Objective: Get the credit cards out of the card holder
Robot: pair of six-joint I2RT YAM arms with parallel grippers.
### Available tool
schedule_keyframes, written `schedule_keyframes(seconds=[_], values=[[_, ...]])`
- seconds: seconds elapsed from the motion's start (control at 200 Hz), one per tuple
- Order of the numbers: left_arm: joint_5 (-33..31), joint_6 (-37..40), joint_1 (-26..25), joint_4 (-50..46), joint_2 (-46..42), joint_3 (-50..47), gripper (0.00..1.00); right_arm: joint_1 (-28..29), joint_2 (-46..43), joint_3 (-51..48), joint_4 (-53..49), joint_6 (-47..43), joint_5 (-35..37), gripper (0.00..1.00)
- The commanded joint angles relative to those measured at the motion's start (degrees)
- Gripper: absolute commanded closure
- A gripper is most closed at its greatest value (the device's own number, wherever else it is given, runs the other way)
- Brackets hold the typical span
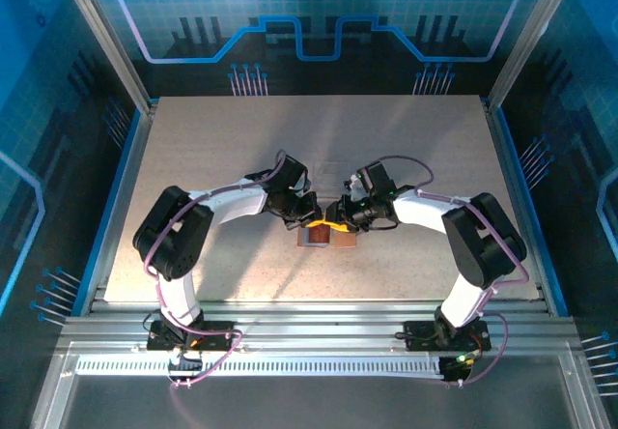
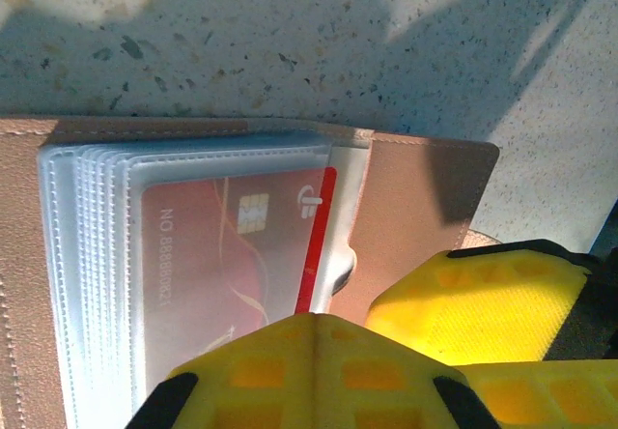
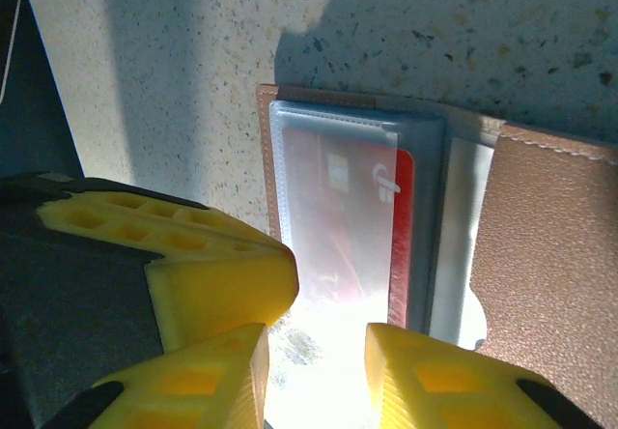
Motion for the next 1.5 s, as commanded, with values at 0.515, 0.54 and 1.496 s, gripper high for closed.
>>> schedule_keyframes(seconds=[0.515,0.54,1.496], values=[[-4.74,3.62,0.24,-7.19,1.09,-0.51,1.0,-0.03,4.52,-0.44,3.21,1.18,-2.75,0.74],[-4.66,3.67,0.26,-7.15,1.09,-0.51,1.0,0.07,4.63,-0.44,3.3,1.16,-2.78,0.75],[-5.24,3.54,0.24,-7.98,1.54,-0.73,1.0,0.27,3.41,0.61,-2.67,-1.18,0.42,0.77]])
